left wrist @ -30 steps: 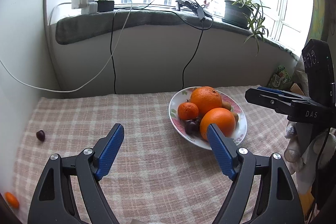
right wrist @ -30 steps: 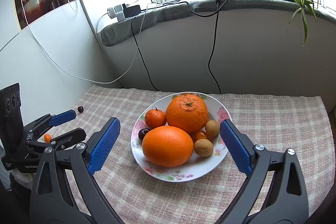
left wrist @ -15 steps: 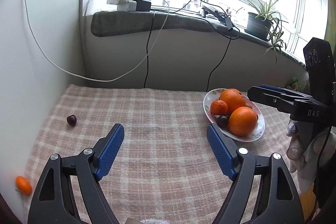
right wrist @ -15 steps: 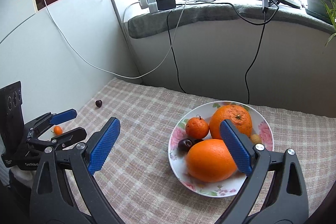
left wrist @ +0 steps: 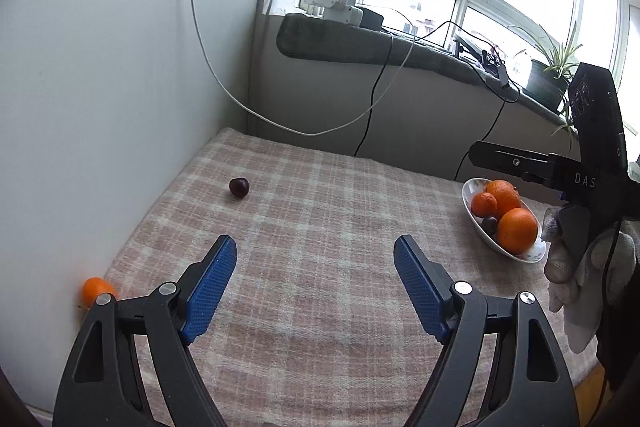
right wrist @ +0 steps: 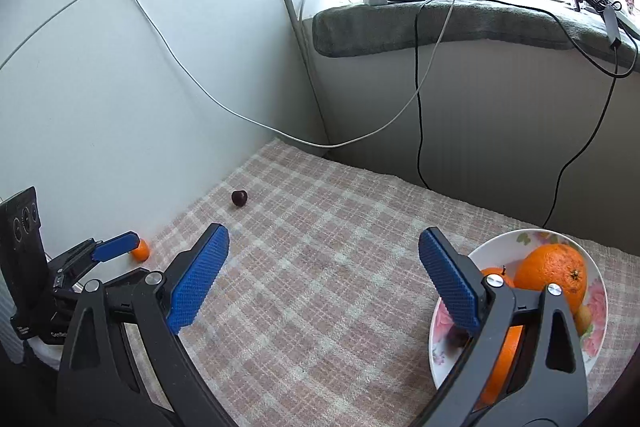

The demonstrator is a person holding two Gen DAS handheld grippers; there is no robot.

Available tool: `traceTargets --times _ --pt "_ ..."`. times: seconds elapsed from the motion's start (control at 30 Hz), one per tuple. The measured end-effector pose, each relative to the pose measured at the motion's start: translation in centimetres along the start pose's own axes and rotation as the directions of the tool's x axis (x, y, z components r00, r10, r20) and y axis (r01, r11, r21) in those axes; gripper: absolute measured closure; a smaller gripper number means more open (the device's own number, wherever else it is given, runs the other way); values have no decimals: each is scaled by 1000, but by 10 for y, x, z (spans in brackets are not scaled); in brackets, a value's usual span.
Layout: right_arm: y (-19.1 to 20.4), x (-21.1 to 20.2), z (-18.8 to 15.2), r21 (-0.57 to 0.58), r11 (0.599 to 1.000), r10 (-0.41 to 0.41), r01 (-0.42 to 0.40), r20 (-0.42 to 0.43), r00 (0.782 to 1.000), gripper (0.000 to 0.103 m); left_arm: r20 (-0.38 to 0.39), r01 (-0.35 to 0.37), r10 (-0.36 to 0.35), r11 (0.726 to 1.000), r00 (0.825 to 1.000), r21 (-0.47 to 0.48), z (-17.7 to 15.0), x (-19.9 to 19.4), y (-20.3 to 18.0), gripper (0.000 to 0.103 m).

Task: Organize fruits
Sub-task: 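Move the right tool to the stray plum while the left tool moves to the tangerine, then close the right tool on the plum while the left tool closes on the tangerine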

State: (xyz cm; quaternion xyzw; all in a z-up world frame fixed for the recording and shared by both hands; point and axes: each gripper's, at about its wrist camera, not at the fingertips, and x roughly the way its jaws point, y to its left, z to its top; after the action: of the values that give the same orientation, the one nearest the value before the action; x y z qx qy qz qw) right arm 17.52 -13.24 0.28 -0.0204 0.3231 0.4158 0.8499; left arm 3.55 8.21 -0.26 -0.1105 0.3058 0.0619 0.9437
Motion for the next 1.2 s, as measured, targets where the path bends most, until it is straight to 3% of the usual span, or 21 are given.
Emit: traceTargets --times 0.23,0.4,0.57,0.77,0.9,1.2 --pt "40 38 11 -87 993 76 -80 -52 996 5 2 -119 120 987 993 -112 -22 -17 45 23" --pt "64 69 18 -139 984 103 -115 -92 990 6 -13 -185 186 960 982 -211 -35 -22 76 34" --pt "80 99 25 -177 973 125 -149 -138 983 16 -17 -242 247 927 969 -287 -43 -23 100 42" --pt "91 134 29 -207 964 130 -169 -190 973 30 -54 -304 303 897 952 -320 -53 -15 116 54" --pt "96 156 27 -210 961 132 -180 -224 966 39 -69 -335 331 886 941 -322 -53 -9 118 55" --pt "105 195 25 -227 953 134 -200 -277 952 47 -94 -355 344 871 934 -340 -58 -2 125 55"
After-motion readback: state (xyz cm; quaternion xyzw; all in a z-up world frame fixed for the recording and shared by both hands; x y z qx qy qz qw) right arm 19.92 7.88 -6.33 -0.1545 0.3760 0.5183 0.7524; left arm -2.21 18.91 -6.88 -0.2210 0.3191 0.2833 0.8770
